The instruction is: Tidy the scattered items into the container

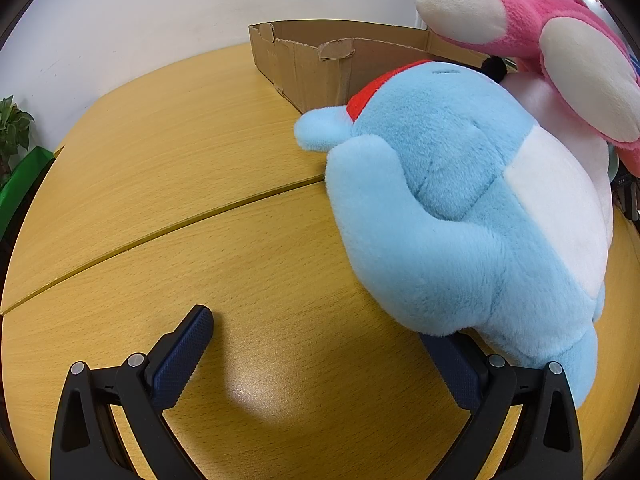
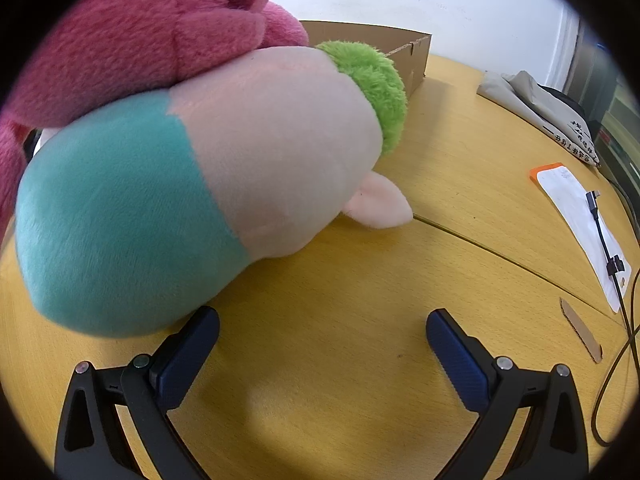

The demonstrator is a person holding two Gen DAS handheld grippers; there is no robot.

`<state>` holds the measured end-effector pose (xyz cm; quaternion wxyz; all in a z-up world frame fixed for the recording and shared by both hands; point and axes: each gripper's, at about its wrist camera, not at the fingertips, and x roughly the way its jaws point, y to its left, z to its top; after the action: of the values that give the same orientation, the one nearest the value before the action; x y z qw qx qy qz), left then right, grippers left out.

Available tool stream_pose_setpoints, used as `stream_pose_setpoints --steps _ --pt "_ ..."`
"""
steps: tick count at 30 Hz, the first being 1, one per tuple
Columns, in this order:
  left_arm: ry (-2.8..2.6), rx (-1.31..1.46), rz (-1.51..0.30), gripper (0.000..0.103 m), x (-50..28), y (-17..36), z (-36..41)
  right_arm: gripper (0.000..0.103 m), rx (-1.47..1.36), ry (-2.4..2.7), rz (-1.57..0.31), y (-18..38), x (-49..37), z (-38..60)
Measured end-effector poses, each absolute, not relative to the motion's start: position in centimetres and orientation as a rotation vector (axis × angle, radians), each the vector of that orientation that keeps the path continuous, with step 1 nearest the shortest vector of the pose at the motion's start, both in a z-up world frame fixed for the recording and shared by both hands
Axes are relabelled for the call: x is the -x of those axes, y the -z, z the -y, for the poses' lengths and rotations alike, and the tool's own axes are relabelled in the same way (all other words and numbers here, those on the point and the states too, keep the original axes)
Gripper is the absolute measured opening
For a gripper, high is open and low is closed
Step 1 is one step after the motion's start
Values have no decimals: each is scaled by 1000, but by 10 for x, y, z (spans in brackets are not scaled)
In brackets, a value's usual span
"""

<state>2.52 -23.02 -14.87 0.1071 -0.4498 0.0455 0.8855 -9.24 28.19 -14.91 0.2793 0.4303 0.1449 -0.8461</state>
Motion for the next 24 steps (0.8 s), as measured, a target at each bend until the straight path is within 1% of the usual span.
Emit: stream_pose_setpoints --steps 4,8,10,14,16,18,21,24 --pt "-2645 1343 -101 103 -23 148 229 103 -1204 2368 -333 149 85 -282" --pt "-2673 1357 -76 103 -26 148 229 103 -1243 2444 -281 148 59 -279" --pt "-2708 1374 -51 103 -33 147 229 103 -1240 2438 -282 148 47 -276" --pt "-2721 1456 -24 103 -55 144 236 103 -1281 2521 -226 147 21 -280" --pt "-2798 1514 26 102 -76 142 244 103 -1308 2578 -192 146 10 -286" --pt "-2920 1532 134 100 -105 126 252 103 -1333 2616 -166 145 -6 -290" --pt "-3078 1357 360 101 -150 80 251 103 -1272 2643 -180 127 -38 -288" --pt "-3199 1095 439 103 -187 32 228 103 -1087 2668 -139 78 -65 -276"
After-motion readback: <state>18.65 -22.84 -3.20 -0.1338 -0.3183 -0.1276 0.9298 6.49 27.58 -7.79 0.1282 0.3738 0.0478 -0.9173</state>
